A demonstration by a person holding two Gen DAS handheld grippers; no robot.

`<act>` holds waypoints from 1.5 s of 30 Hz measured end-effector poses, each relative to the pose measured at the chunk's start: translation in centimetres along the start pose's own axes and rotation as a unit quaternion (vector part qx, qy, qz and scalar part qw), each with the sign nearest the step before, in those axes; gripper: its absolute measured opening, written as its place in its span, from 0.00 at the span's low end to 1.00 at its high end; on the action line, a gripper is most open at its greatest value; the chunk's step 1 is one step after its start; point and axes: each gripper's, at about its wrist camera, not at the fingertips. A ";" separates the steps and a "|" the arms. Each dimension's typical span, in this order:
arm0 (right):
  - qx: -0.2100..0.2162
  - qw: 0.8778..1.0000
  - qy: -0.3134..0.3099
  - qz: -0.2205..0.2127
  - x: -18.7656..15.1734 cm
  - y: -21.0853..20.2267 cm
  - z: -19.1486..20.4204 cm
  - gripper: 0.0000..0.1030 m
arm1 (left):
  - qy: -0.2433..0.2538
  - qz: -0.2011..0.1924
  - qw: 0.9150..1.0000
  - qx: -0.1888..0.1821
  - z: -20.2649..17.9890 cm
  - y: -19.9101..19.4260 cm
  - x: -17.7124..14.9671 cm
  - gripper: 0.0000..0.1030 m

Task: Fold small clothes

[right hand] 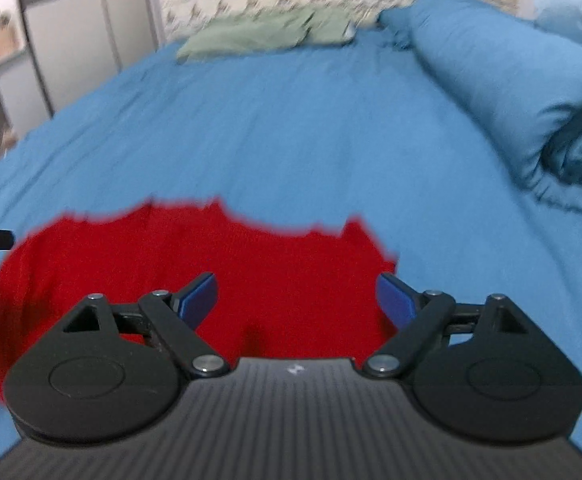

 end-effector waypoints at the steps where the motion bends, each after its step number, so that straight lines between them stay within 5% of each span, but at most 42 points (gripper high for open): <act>1: 0.000 1.000 -0.006 0.009 -0.8 0.1 0.4 0.99 | 0.012 0.009 1.000 -0.005 -0.5 0.2 -0.9 1.00; 5: -0.017 0.999 -0.005 0.049 -3.7 1.5 0.3 0.99 | 0.022 0.048 0.999 -0.007 -1.2 1.5 -4.1 1.00; 12: -0.041 0.996 0.067 0.047 -5.1 0.6 -2.3 1.00 | -0.026 0.066 0.997 -0.018 0.0 2.1 -5.6 1.00; 22: -0.070 0.998 -0.004 -0.004 -0.8 -4.3 0.5 1.00 | -0.022 0.119 0.993 0.008 -0.5 2.5 -4.0 1.00; 30: -0.102 0.994 -0.021 -0.021 2.1 -10.9 1.5 1.00 | 0.057 0.073 0.995 0.025 -3.3 -4.3 -2.1 1.00; 36: -0.131 0.989 0.056 0.036 -0.4 -13.5 0.6 1.00 | 0.083 0.082 0.993 -0.032 -7.4 -7.7 -2.7 1.00; 45: -0.147 0.963 0.202 0.100 -7.7 -12.4 -1.3 0.98 | 0.021 0.110 0.992 -0.063 -9.8 -6.9 -3.0 1.00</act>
Point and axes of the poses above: each gripper's, at about its wrist camera, not at the fingertips, and y roughly the way its jaws point, z to its left, x to its top, and after that the axes turned 14 degrees about -z, right-handed
